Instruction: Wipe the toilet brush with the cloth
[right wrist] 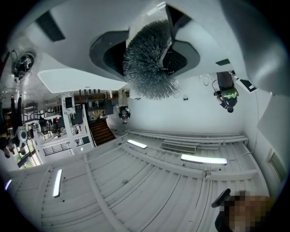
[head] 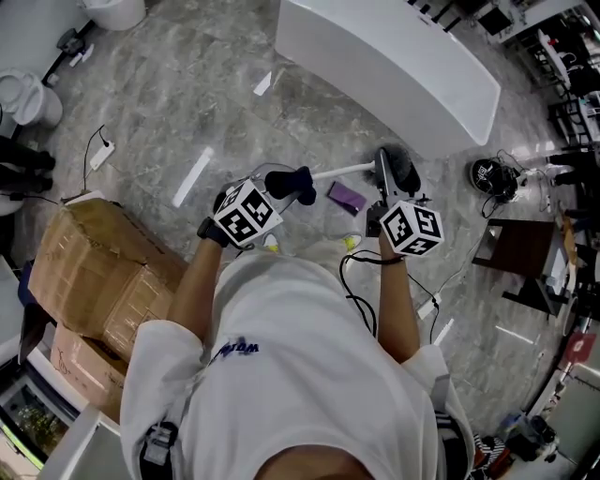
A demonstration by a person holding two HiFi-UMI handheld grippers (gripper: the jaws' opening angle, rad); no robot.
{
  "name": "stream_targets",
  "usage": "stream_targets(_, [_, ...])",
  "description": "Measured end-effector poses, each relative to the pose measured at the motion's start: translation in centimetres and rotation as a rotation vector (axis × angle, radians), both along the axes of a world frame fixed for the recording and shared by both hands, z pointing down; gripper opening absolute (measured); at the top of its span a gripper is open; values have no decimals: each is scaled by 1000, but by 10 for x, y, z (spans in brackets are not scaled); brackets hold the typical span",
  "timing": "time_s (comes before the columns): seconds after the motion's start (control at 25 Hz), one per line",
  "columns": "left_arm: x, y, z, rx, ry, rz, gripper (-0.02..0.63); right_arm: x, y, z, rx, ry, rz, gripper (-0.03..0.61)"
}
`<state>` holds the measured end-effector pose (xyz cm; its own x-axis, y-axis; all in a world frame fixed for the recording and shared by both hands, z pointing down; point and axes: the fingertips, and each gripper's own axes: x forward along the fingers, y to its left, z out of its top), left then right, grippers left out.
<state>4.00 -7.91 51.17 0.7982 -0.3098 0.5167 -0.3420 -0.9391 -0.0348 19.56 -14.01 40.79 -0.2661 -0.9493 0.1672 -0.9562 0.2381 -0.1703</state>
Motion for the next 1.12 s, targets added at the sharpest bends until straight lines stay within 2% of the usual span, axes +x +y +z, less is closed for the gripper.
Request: stream_targets(1.12, [-5,2,5,-28,27,11,107,15,0,5,-25,-18,25,212])
